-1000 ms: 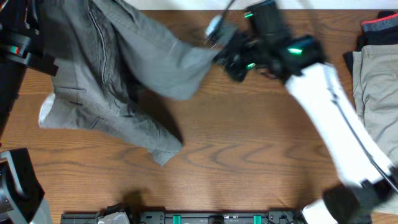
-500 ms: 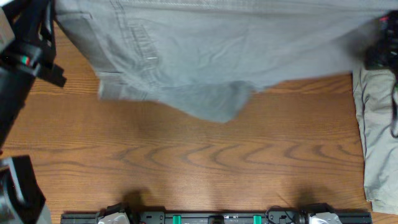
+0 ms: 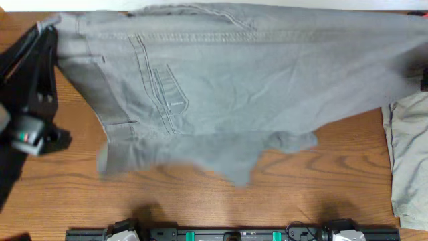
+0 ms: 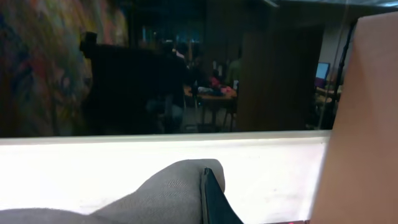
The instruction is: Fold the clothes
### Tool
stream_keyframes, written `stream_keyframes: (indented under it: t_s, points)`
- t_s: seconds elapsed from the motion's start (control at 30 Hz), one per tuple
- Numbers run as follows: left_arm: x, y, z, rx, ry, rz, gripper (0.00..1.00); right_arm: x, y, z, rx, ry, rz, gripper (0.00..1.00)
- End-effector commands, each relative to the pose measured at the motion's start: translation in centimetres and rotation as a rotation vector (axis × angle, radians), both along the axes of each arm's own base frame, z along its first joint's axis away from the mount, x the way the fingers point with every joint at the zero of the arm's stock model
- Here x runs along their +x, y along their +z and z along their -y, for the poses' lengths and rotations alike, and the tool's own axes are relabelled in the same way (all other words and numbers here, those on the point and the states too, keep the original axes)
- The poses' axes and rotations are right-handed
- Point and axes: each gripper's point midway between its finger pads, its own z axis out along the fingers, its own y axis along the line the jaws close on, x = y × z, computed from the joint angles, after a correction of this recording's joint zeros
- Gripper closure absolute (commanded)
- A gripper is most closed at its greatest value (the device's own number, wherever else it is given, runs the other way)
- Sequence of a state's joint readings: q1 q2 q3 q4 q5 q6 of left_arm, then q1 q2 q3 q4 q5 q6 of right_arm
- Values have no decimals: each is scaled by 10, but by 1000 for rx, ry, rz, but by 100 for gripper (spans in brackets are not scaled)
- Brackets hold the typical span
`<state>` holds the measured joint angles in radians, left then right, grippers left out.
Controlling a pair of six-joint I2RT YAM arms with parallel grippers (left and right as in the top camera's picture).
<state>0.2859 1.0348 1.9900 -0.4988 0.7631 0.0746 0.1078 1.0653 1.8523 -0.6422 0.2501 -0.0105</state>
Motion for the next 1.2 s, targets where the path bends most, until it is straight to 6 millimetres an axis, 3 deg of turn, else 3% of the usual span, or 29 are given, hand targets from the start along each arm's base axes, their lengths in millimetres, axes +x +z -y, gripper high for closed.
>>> stream_keyframes:
  t_s: [0.0,0.4,0.53,0.63,0.7,0.8,0.93,1.07,1.17]
  points:
    - [24,-3,-19,-25,83,-19,94,4,2,16,20,-86,1,99]
    - [-7,15,-5,6,47,47,94,-18,17,28,35,-150,54,99]
    - [-3,10,-8,-5,59,24,94,-19,20,27,36,-145,66,99]
    - [13,5,-25,-45,142,-10,94,-13,20,23,32,-124,62,99]
    - [34,-5,-44,-77,223,-62,94,1,16,13,20,-70,44,99]
    - [70,-21,-58,-96,241,-138,94,30,5,2,8,-22,2,100]
    - [142,-62,-78,-121,237,-289,94,94,-29,-12,16,29,-99,99]
    - [229,-136,-97,-151,194,-497,94,174,-92,-31,48,97,-252,99]
    - [287,-206,-113,-164,190,-654,94,230,-148,-55,56,198,-358,99]
